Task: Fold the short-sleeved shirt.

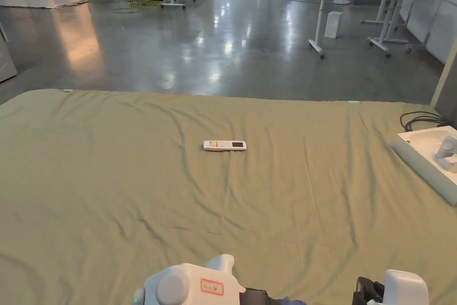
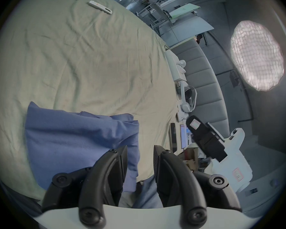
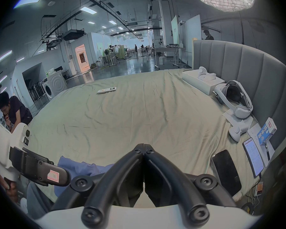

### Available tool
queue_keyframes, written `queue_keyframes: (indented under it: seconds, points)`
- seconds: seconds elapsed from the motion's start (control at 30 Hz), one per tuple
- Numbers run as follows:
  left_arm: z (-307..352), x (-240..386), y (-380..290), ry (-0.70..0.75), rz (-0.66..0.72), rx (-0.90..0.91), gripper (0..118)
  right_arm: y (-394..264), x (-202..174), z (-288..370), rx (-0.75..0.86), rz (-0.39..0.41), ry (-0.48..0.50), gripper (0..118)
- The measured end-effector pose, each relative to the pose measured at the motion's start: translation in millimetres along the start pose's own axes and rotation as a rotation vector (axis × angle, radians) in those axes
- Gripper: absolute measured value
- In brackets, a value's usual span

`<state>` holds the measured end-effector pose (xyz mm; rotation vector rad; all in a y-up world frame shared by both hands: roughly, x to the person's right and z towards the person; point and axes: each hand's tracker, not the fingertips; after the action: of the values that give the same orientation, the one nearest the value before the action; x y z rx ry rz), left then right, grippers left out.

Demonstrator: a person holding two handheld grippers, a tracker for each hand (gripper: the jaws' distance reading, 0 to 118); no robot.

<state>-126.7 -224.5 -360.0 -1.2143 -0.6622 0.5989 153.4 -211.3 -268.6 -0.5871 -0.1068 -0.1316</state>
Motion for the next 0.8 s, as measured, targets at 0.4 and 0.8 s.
queue_keyframes:
  seconds: [0.4,0.8]
  points:
    - [-90,10,-15,0.072,-0.103,-0.086,30,-4,1,1,-0.009,0.001,-0.002,0]
    - [-40,11,-18,0.060,-0.152,0.097,9,4,4,7,0.009,0.004,-0.008,0]
